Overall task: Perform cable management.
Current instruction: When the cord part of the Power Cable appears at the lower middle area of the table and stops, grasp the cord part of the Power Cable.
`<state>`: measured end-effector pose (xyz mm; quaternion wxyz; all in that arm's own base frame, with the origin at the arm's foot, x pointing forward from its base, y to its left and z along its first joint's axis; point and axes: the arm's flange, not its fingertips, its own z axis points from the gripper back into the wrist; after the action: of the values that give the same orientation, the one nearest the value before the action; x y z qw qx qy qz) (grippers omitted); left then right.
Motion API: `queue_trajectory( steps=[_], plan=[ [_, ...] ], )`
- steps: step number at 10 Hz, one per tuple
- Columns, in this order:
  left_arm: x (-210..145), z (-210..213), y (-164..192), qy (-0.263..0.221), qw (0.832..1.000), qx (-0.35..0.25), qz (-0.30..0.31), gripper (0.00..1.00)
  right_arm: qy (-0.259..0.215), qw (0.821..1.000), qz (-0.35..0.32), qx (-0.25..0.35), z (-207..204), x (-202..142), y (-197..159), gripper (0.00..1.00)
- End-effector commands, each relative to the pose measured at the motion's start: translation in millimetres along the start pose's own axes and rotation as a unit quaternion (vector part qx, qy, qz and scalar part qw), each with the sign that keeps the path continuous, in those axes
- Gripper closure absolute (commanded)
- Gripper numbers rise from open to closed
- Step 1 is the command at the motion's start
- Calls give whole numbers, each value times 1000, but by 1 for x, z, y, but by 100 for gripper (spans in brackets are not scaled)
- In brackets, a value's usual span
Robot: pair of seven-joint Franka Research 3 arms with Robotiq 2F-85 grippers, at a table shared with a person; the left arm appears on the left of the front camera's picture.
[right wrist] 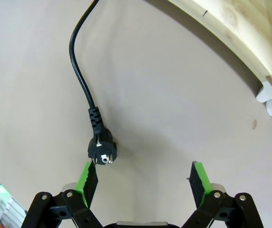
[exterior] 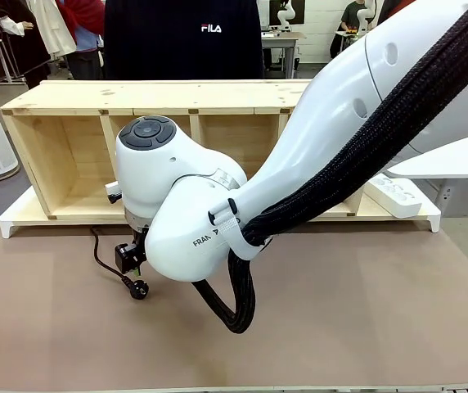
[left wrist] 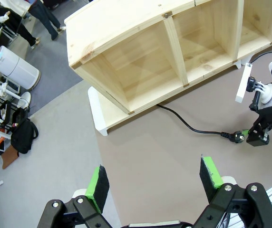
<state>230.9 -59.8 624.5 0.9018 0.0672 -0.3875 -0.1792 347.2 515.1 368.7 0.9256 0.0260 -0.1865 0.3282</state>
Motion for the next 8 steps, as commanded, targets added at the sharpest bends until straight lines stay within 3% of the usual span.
queue_trajectory(
  steps=[1, 3, 5, 8],
  plan=[
    [0, 0, 0, 0, 1000, 2, 1, 0, 0, 1000, 0, -1, -1, 0, -1, 0],
    [0, 0, 0, 0, 1000, 2, 1, 0, -15, 999, -22, 18, -3, -10, -7, 0],
    [0, 0, 0, 0, 1000, 2, 1, 0, -3, 1000, 0, 27, -36, 5, 10, 0],
    [0, 0, 0, 0, 1000, 2, 1, 0, -7, 998, 38, 51, -52, 13, 27, 0]
  ],
)
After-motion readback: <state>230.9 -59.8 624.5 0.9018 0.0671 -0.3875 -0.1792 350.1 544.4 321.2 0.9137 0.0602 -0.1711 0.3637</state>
